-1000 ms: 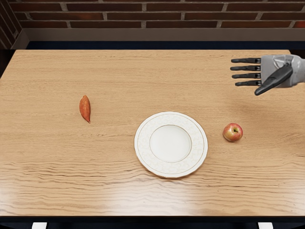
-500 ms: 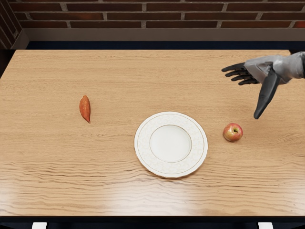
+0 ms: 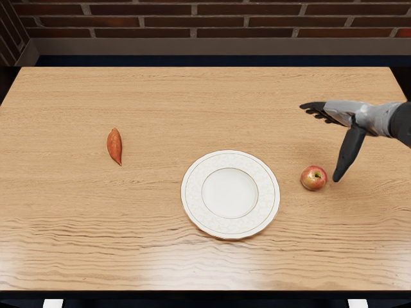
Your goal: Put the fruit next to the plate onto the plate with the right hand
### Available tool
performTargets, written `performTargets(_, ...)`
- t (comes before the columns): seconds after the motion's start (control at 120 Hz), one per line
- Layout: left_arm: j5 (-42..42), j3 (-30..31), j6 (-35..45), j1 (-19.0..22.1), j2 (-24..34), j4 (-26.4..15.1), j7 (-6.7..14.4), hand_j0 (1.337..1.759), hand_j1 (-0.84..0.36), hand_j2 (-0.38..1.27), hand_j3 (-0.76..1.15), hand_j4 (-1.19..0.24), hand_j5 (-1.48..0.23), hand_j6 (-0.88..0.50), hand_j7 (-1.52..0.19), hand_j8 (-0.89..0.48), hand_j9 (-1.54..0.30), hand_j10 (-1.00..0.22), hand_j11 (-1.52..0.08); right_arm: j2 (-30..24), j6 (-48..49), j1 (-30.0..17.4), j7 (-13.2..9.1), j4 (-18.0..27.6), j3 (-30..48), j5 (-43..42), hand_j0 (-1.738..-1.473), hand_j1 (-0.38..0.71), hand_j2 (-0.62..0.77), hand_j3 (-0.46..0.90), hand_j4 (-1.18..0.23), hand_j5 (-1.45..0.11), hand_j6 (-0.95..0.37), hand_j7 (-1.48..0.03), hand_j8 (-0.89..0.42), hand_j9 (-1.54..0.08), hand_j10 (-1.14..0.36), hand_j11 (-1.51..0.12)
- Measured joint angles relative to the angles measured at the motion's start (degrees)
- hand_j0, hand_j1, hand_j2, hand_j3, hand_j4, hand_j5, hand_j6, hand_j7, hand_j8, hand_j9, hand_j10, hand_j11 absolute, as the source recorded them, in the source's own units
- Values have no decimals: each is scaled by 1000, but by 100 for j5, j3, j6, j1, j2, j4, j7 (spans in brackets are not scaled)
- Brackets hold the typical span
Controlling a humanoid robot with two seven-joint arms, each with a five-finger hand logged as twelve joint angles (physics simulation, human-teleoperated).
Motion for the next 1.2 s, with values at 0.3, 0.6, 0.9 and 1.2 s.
performTargets(0.3,0,0,0,0,0,0,0,1658,349,0,0,0,0,-1,0,0,0,0,0,156,-826,-690,0,157,-46,-668,-1658,-310,-5,0,-39,-45,-41,-44,-40,-45,-38,-44)
performTargets(0.6,0,0,0,0,0,0,0,1658,349,0,0,0,0,-1,0,0,0,0,0,421,-1504,-1152,0,167,-72,-1355,-1658,-220,-19,0,-115,-143,-117,-142,-116,-143,-114,-143)
performTargets(0.9,0,0,0,0,0,0,0,1658,349,0,0,0,0,-1,0,0,0,0,0,630,-1907,-1495,0,167,-89,-1953,-1658,-104,-38,0,-211,-269,-214,-268,-212,-268,-210,-268)
performTargets(1.2,0,0,0,0,0,0,0,1658,349,0,0,0,0,-1,0,0,0,0,0,888,-2028,-1666,0,167,-91,-2349,-1658,-63,-45,0,-245,-314,-248,-313,-246,-314,-245,-313)
